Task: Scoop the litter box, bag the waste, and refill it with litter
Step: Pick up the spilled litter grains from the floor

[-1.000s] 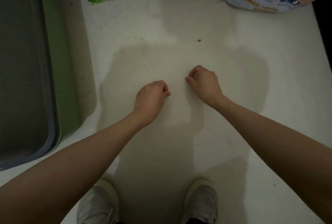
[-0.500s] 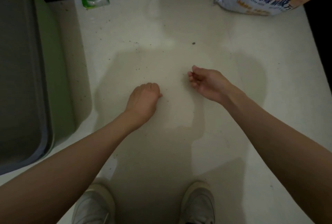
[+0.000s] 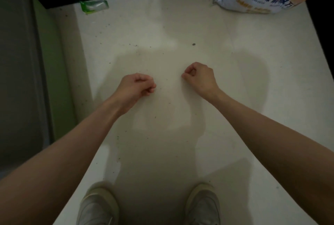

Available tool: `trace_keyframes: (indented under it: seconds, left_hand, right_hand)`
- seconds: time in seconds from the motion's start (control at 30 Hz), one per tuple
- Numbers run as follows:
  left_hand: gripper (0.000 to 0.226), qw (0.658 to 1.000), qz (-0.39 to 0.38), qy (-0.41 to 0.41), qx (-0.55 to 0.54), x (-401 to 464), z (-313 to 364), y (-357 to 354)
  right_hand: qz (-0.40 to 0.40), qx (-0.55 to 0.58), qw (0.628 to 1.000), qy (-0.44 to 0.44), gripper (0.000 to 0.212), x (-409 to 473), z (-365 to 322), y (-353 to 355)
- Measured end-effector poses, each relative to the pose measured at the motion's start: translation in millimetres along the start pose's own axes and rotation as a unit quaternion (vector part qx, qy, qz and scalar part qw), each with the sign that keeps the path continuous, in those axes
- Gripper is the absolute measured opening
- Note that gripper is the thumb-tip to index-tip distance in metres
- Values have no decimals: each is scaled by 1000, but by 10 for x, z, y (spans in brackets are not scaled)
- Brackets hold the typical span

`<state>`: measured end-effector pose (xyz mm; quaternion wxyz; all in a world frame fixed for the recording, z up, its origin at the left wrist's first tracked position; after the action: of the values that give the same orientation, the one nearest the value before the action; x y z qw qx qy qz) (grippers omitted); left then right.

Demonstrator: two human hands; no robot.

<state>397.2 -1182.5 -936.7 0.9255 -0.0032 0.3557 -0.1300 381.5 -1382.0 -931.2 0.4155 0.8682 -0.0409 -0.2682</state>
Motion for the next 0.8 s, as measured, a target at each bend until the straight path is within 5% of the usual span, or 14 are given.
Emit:
trace_keyframes:
  seconds: [0.27,0.37,0.47,0.5,0.57,0.63,0.7,0.8]
  left_hand:
    - [29,980,61,14,191,31,4,-114]
    - [17,930,84,-64,353,37,44,-148]
    - [16,903,80,-106,408,39,-1,-196]
    - [17,902,81,-111,410,48,-14,-200]
    - [15,895,86,-119,422,54,-20,-210]
    - [13,889,92,-127,430,68,-1,-229]
    - [11,886,93,-127,437,75,23,-253]
    - [11,881,77,-115,452,108,35,-282]
  right_hand:
    - [5,-52,998,41,19,40,-54,-36]
    - [-10,-79,996,42,21,44,-64,-51]
    - [-4,108,994,-27,17,-35,-68,-39]
    - [-18,255,963,-82,20,-84,-58,-45]
    - [-93,502,844,-164,23,-187,-78,-131]
    - [-156,592,767,-192,19,-266,-104,-178]
    - [-184,613,746,-184,20,-293,-117,-180]
    - [-191,575,780,-160,20,-298,-104,-182]
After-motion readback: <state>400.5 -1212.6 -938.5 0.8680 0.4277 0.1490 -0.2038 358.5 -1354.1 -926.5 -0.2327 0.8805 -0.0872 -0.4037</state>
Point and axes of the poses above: each hand's wrist, its own x-axis towards the middle knuckle, its own y-axis out of the back of the hand, z = x × y, the point moved 5 cm from there along x, towards the middle knuckle, and after that the axes turned 2 degrees about -x, right-handed, at the moved point
